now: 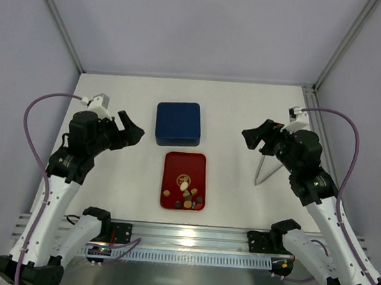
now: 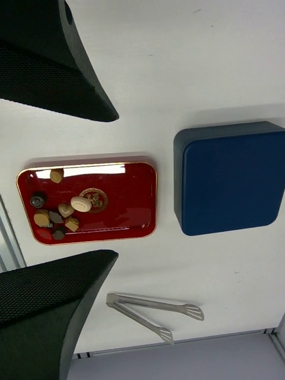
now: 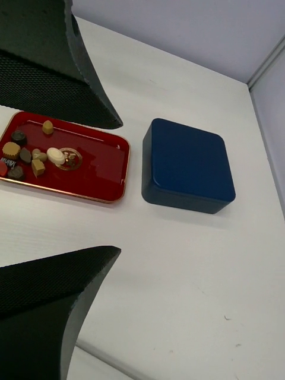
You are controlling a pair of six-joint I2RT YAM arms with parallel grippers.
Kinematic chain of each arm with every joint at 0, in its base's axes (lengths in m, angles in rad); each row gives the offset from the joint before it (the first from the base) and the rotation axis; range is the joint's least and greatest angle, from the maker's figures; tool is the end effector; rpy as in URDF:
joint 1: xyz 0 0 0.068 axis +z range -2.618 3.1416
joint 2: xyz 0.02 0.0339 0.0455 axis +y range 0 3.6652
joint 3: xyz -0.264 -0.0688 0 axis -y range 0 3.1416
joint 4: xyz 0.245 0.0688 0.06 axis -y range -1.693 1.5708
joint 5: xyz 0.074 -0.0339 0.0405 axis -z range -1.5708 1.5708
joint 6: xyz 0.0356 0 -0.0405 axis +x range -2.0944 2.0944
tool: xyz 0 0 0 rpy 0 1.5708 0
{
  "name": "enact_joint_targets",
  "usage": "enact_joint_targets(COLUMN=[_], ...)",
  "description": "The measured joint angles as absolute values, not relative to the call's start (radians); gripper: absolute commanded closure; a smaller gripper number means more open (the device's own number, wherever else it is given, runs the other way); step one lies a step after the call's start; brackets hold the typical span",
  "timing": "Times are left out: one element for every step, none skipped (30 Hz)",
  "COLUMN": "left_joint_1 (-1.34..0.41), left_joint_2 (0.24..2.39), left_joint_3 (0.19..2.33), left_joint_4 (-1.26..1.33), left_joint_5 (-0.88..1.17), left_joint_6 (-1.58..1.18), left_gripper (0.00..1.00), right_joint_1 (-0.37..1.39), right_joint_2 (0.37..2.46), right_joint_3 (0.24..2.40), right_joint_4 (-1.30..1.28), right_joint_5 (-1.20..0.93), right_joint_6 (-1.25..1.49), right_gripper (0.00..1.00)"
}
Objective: Pack the chocolate
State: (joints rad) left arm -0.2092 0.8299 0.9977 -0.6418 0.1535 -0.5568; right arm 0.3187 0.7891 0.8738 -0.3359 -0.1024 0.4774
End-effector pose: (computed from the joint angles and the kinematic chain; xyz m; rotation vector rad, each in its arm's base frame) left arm 0.1656 -0.0407 0.3585 -0.2655 2.0820 -0.6282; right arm 0.1689 0.0596 0.3542 0.0741 1.8689 0.6503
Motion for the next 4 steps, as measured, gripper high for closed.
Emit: enact_joint_targets(left_joint_1=[-0.209, -0.209, -0.209, -0.209], left_joint_2=[0.821, 0.812, 0.807, 0.805], left_joint_3=[0.996, 0.996, 0.996, 0.996], left_joint_4=[-0.644, -0.646, -0.646, -0.646], left_joint_5=[0.154, 0.154, 0.154, 0.154], left_joint_6=[-0.555, -0.551, -0.548, -0.545], left_gripper=[0.14, 0.14, 0.14, 0.14], right_joint_1=[0.319, 0.319, 0.319, 0.319], right_joint_2=[0.775, 0.767, 0.762, 0.759], right_joint_3=[0.868, 0.865, 0.863, 0.862], right_joint_4=[-0.345, -0.351, -0.356, -0.360], right_joint_5=[-0.090, -0.081, -0.072, -0.065], right_joint_6=[0.472, 0.469, 0.466, 0.463], right_gripper=[0.20, 0.19, 0.18, 0.16])
